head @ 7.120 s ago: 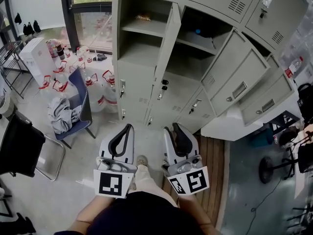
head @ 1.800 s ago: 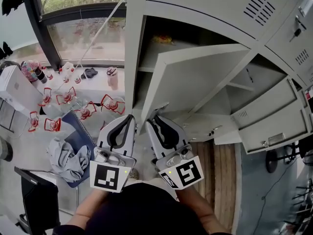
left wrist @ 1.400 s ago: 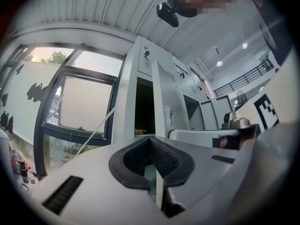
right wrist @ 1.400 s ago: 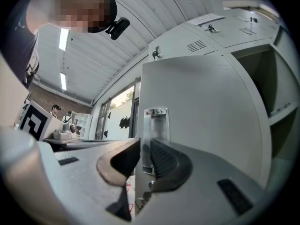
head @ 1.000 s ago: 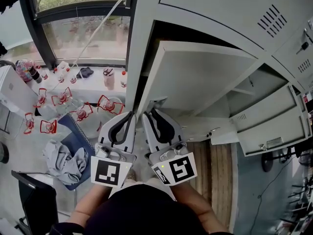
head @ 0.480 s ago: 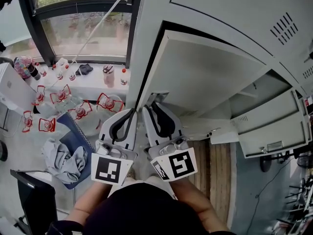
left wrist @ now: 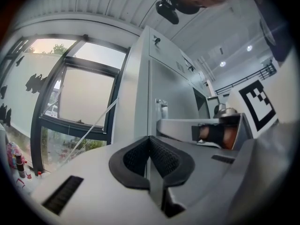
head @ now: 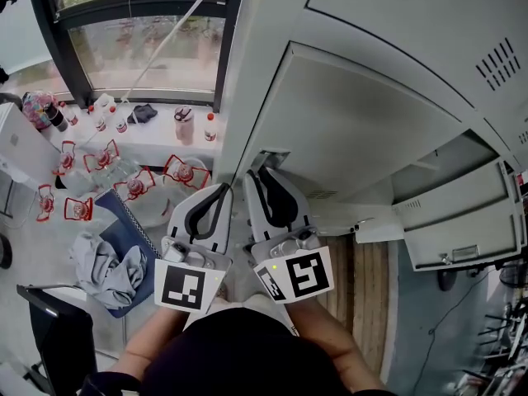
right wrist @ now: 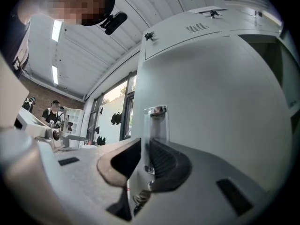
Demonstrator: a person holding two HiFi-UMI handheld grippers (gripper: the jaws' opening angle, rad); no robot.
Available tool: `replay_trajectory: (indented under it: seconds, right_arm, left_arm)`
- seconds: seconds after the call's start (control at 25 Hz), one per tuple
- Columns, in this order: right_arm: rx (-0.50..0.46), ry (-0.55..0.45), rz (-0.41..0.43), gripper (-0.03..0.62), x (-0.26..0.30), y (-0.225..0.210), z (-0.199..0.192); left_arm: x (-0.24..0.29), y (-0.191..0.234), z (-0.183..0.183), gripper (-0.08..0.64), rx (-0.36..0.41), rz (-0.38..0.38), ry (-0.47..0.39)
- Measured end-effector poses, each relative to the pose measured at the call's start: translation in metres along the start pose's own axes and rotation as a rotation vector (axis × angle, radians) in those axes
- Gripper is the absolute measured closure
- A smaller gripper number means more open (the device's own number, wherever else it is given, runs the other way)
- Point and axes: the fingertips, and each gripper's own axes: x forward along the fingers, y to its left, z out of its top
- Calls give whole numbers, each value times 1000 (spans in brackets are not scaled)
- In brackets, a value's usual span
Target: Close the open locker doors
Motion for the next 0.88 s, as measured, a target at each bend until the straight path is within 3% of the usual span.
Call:
replay_trajectory:
  seconds: [0.52, 0.88]
  right_arm:
    - [17, 31, -5, 551, 15, -6, -7]
    - [-45, 49, -16, 549, 17, -6, -8]
  left_arm:
    - [14, -1, -9, 560, -34, -18, 13]
    - [10, -1, -8, 560, -36, 6, 18]
